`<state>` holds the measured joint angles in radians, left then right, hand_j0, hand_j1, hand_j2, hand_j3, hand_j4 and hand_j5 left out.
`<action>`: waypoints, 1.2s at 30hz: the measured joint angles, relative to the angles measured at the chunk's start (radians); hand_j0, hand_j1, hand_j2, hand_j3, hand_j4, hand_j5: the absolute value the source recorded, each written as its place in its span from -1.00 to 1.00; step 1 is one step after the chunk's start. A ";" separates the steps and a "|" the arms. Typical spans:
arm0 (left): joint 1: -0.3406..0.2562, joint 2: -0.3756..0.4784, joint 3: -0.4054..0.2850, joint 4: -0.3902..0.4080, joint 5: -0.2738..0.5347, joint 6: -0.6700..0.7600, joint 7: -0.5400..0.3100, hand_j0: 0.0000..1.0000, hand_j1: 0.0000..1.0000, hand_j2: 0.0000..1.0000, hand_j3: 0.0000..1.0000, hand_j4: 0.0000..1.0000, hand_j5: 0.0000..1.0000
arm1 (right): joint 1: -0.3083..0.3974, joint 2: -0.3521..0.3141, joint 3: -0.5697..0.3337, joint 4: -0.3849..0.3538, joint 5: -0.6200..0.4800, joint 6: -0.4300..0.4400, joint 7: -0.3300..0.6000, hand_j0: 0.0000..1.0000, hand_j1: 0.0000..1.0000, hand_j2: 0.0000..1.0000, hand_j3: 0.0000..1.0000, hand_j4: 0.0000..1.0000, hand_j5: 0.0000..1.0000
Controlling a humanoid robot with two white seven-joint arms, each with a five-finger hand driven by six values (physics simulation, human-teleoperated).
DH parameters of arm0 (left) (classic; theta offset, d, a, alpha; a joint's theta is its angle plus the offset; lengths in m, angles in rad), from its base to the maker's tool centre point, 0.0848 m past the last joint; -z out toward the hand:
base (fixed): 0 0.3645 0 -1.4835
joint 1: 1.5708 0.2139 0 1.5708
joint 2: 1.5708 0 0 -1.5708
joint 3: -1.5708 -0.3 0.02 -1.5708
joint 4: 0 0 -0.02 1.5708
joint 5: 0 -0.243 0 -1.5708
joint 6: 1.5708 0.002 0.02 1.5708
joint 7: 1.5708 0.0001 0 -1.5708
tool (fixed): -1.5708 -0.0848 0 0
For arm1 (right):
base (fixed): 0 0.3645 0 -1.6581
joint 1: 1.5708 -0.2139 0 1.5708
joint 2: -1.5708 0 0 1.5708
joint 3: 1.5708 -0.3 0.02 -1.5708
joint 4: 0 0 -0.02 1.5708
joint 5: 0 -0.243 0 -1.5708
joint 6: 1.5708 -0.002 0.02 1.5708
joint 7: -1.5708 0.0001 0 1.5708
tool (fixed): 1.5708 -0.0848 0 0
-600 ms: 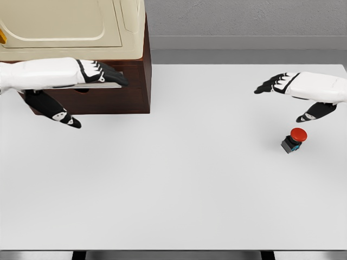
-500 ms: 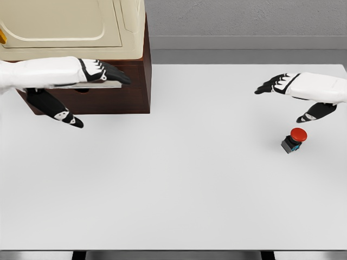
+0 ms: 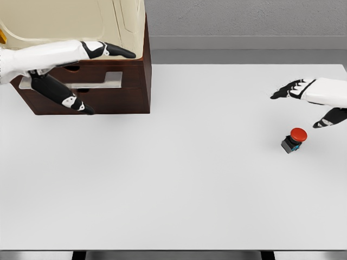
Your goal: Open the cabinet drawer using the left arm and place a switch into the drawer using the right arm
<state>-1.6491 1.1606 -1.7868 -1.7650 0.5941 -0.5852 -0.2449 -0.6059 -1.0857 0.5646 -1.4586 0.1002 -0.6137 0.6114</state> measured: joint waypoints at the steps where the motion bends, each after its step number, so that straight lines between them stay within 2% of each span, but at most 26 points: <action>1: 0.000 0.000 0.000 0.000 0.009 0.007 -0.052 1.00 1.00 1.00 1.00 1.00 1.00 | 0.008 -0.007 0.000 0.000 0.000 0.000 0.000 1.00 1.00 1.00 1.00 1.00 1.00; 3: -0.002 0.002 0.000 0.000 0.019 0.015 -0.162 1.00 1.00 1.00 1.00 1.00 1.00 | 0.020 -0.015 -0.001 0.005 0.000 0.000 0.000 1.00 1.00 1.00 1.00 1.00 1.00; 5: -0.005 0.004 0.001 0.000 0.023 0.018 -0.236 1.00 1.00 1.00 1.00 1.00 1.00 | 0.032 -0.019 -0.001 0.009 0.000 0.000 0.000 1.00 1.00 1.00 1.00 1.00 1.00; 8: -0.005 0.005 0.022 0.000 0.030 0.061 -0.289 1.00 1.00 1.00 1.00 1.00 1.00 | 0.058 -0.013 -0.002 0.014 0.000 0.000 0.000 1.00 1.00 1.00 1.00 1.00 1.00; 13: -0.011 0.005 0.054 0.001 0.101 0.337 -0.346 1.00 1.00 1.00 1.00 1.00 1.00 | 0.084 0.002 -0.008 0.029 0.000 0.000 0.000 1.00 1.00 1.00 1.00 1.00 1.00; 19: -0.012 0.004 0.072 0.002 0.168 0.536 -0.324 1.00 1.00 1.00 1.00 1.00 1.00 | 0.101 0.022 -0.010 0.066 0.000 0.000 0.000 1.00 1.00 1.00 1.00 1.00 1.00; 26: -0.011 0.011 0.077 0.004 0.151 0.658 -0.309 1.00 1.00 1.00 1.00 1.00 1.00 | 0.112 0.056 -0.009 0.113 0.007 0.000 0.000 1.00 1.00 1.00 1.00 1.00 1.00; 36: -0.006 0.035 0.103 0.006 0.122 0.767 -0.210 1.00 1.00 1.00 1.00 1.00 1.00 | 0.115 0.092 -0.005 0.168 0.030 0.000 0.000 1.00 1.00 1.00 1.00 1.00 1.00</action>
<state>-1.6551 1.1958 -1.6833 -1.7595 0.7163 0.1813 -0.4546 -0.4909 -0.9934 0.5599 -1.2911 0.1302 -0.6134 0.6112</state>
